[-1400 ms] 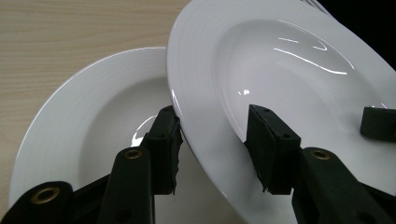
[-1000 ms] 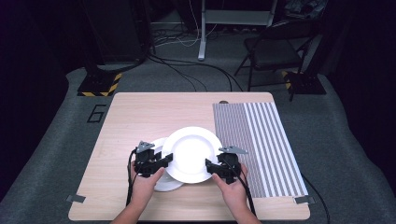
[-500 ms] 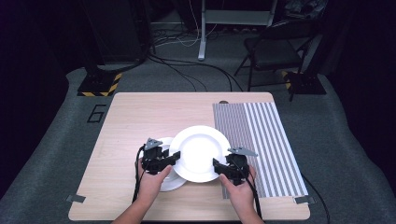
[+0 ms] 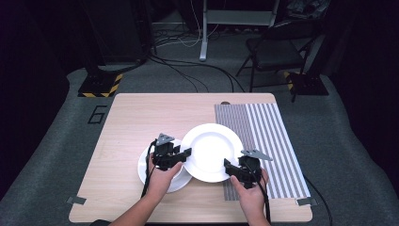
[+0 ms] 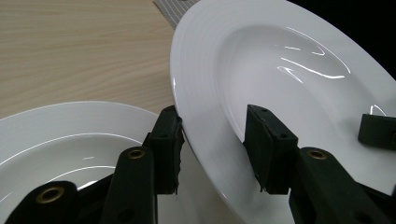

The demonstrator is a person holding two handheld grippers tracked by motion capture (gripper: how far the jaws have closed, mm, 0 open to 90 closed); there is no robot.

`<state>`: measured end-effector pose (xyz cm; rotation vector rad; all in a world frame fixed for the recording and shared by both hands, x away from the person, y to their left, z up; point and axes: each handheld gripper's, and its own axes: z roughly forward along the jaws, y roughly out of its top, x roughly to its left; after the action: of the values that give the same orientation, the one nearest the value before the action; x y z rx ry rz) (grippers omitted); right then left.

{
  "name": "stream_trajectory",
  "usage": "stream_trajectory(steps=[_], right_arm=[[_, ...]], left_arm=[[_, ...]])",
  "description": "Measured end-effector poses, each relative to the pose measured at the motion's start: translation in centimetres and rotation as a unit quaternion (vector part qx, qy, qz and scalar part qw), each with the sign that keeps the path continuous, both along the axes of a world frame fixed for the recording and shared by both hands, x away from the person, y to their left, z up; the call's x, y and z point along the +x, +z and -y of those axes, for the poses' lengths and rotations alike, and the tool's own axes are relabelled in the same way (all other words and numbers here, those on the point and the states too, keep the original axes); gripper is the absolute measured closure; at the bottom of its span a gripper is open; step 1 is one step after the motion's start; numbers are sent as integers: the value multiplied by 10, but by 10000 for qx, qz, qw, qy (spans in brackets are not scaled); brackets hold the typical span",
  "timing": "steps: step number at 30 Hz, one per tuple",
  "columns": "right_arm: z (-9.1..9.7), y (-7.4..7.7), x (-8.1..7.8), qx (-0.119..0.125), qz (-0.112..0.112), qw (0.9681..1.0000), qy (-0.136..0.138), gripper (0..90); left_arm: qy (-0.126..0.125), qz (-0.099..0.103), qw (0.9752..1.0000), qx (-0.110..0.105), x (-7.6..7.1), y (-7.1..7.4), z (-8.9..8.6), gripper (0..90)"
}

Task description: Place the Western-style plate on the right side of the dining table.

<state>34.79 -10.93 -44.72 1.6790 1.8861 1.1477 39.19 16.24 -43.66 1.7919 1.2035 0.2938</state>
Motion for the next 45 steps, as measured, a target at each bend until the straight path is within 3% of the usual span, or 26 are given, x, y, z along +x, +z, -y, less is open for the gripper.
stream_trajectory(steps=[12, 38, 45], right_arm=[[18, 0, -8, -44, 3, 9996, -296, 418], [44, -5, -22, -81, -61, 9971, -751, 419], [54, -7, -26, -91, -57, 9959, -898, 421]], left_arm=[[-187, -24, 9997, -184, 7, -4, 21, 583], [-527, -146, 9984, -172, 16, -13, 55, 585], [-596, -131, 9978, -277, 17, -14, 68, 586]])
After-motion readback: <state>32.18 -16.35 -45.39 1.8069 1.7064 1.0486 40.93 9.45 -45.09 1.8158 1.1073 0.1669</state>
